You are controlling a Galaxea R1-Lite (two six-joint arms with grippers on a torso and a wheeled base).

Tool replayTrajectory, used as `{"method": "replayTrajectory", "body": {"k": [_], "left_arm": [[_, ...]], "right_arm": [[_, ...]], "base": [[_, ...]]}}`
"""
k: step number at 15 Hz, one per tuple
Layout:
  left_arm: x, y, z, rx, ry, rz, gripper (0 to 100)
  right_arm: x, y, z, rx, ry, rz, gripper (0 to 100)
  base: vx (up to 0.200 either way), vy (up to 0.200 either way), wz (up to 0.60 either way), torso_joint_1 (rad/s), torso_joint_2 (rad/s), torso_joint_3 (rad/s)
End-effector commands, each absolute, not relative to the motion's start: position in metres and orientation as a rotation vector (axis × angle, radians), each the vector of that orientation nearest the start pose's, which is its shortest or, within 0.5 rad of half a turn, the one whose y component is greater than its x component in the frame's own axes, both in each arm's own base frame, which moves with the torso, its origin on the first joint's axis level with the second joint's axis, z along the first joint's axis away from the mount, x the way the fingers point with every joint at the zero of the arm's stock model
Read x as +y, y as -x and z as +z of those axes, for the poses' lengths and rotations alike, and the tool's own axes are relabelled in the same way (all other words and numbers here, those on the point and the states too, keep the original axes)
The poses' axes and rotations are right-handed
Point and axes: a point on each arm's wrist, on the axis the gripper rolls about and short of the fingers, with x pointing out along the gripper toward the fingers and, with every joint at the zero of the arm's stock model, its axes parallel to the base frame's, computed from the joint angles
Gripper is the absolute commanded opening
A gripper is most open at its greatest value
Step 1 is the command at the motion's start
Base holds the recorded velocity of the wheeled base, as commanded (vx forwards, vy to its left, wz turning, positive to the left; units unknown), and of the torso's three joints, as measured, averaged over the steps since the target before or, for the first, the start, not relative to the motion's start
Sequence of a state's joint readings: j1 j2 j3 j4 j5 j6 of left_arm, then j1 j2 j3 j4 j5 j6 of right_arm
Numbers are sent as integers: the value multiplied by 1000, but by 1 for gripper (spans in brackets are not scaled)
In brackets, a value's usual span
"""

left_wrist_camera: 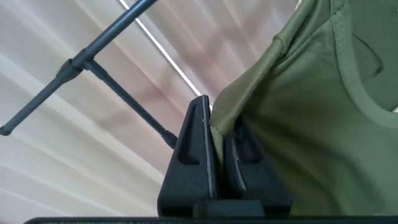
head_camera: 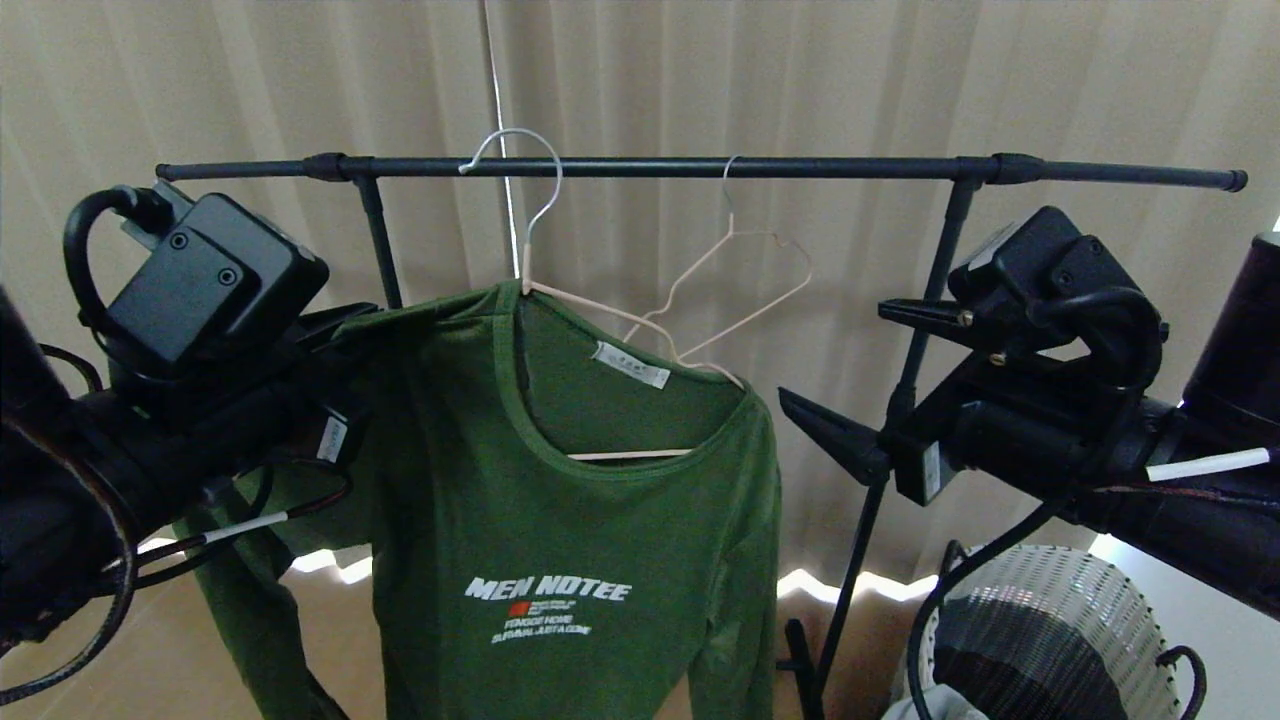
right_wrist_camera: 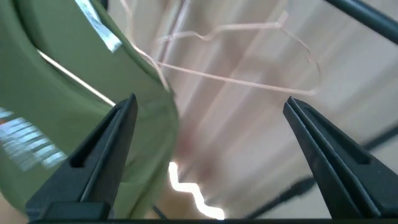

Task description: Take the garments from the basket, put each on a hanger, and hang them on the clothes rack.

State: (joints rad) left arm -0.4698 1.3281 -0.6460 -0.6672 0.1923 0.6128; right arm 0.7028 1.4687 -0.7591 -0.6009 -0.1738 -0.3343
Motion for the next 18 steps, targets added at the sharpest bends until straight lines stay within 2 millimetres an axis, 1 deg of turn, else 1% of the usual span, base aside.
{"method": "replayTrajectory", "body": {"k": [1,3,6,8,9,10,18], "left_arm": [[-98,-190,237,-81,-599,-301,0],[-104,-185,239,-93,-570,-329,0],[-109,-182,239,-101,-566,-359,0],[-113,-179,239,-110,-566,-383,0],[-113,-179,239,-110,-566,-383,0],[-117,-176,237,-111,-567,-407,0],[-121,-176,238,-136,-566,-415,0]], "right_arm": [[177,-206,228,17,382,564,100],[189,-218,230,3,405,565,100],[201,-231,233,-22,449,555,100],[207,-238,235,-29,448,545,100],[207,-238,235,-29,448,545,100],[210,-242,235,-28,449,530,100],[218,-237,233,-28,454,560,100]], "base": [[0,0,0,0,0,0],[0,0,0,0,0,0],[0,0,0,0,0,0],[0,0,0,0,0,0],[0,0,0,0,0,0],[0,0,0,0,0,0],[0,0,0,0,0,0]]}}
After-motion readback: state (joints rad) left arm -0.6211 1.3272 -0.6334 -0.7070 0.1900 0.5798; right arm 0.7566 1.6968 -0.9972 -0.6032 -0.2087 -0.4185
